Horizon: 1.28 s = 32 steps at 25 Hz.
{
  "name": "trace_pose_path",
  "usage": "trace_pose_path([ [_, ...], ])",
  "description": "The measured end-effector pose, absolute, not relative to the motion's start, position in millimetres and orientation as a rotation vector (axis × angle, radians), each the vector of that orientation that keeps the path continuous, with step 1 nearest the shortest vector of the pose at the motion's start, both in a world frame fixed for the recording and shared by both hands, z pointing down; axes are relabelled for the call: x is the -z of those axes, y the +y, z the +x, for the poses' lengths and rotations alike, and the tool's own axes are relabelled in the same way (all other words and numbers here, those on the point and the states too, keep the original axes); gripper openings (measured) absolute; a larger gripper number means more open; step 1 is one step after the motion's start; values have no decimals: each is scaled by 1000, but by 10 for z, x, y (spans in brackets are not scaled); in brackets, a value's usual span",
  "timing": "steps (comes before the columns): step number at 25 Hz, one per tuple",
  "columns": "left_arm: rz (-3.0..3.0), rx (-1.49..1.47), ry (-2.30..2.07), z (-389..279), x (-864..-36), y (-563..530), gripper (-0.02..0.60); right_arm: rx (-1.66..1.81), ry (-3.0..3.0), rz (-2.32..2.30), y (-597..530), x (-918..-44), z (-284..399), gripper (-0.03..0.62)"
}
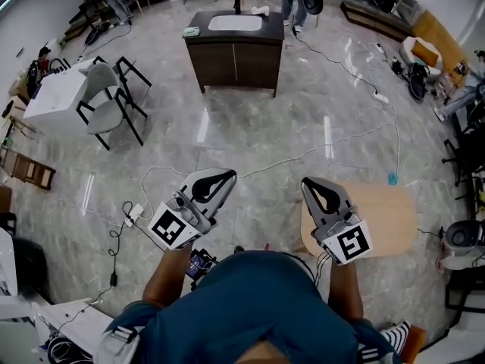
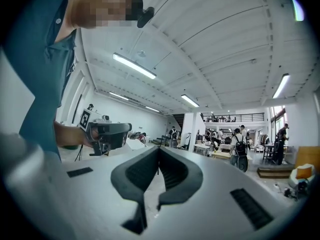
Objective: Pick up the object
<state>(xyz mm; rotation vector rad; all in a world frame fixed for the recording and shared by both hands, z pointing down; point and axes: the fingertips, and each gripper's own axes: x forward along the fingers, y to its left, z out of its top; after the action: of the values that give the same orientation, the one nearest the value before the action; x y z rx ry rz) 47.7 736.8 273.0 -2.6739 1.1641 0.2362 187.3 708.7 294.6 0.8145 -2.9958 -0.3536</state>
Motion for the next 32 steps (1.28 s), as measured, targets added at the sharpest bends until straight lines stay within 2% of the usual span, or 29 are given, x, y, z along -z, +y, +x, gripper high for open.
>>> trace_pose_path([
  [12,-2707,-229,1198,320,-2881,6611,3,317,-2984,783,6325,-3049,1697,15],
  [22,-2648,-206,1248,598,-2827,5777,3,343,-3033,707,5464,-3027,1942,15],
  [32,-2674,-192,1257,623,-2889,5152,5,203,-3031,698,4860,-3157,1905,15],
])
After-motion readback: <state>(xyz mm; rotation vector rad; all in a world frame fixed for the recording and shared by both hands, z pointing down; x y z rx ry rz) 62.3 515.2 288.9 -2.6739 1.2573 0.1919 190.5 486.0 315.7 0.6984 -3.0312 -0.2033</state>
